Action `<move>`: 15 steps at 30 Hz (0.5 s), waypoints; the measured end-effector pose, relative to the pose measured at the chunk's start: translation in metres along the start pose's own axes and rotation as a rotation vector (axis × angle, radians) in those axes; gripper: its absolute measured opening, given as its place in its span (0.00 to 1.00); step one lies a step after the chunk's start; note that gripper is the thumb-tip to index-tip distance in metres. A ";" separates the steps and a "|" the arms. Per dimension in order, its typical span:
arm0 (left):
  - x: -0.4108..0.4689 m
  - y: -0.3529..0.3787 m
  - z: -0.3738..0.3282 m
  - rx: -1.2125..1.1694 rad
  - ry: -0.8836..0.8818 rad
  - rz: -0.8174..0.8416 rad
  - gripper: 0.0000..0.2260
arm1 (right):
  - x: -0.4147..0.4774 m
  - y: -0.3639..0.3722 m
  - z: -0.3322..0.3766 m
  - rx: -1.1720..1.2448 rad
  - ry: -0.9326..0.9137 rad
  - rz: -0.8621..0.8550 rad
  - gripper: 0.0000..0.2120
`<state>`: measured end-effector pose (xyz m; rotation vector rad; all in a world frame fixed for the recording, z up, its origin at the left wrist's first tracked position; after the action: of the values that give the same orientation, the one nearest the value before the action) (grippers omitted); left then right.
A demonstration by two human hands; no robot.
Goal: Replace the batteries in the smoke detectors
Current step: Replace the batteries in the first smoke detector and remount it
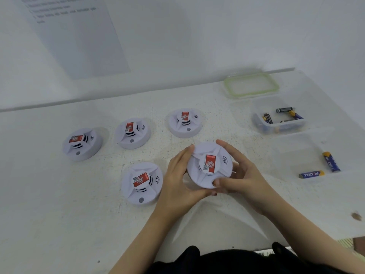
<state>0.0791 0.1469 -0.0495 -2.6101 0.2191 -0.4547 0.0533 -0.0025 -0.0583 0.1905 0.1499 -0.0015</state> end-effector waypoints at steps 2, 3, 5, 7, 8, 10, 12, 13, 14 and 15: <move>0.000 0.000 0.000 -0.006 -0.003 -0.004 0.44 | 0.000 0.000 0.000 -0.002 0.000 -0.009 0.39; -0.001 -0.001 0.000 -0.007 -0.001 -0.004 0.44 | 0.001 -0.001 0.000 -0.001 0.000 -0.013 0.39; -0.001 -0.001 0.000 -0.007 0.005 -0.007 0.43 | 0.001 0.000 -0.001 0.011 0.004 -0.011 0.38; -0.001 -0.001 -0.001 -0.014 0.004 -0.006 0.43 | 0.001 0.000 -0.001 0.020 0.006 -0.006 0.38; -0.001 -0.001 0.000 -0.016 0.005 -0.006 0.43 | 0.001 0.000 -0.002 0.019 0.004 -0.005 0.39; -0.002 -0.001 0.000 -0.016 0.005 -0.006 0.44 | 0.001 0.001 -0.002 0.017 0.000 0.002 0.39; -0.002 -0.001 0.000 -0.018 0.007 -0.010 0.43 | 0.001 0.001 -0.002 0.012 -0.001 0.001 0.39; -0.002 -0.001 0.000 -0.018 0.007 -0.010 0.43 | 0.002 0.001 -0.002 0.013 -0.001 0.002 0.39; -0.002 -0.001 0.001 -0.018 0.005 -0.009 0.43 | 0.001 0.001 -0.003 0.016 0.001 0.006 0.39; -0.002 -0.001 0.001 -0.019 0.002 -0.007 0.43 | 0.001 0.002 -0.003 0.021 0.001 0.013 0.40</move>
<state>0.0777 0.1489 -0.0504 -2.6299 0.2157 -0.4601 0.0540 0.0000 -0.0612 0.2129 0.1497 0.0099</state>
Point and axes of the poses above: each hand's wrist, its own x-axis towards the middle knuckle, its own y-axis out of the palm, z = x × y, the point moved 8 cm from there along x, towards the middle knuckle, and after that the axes turned 4 degrees about -z, right-handed, at the moved point
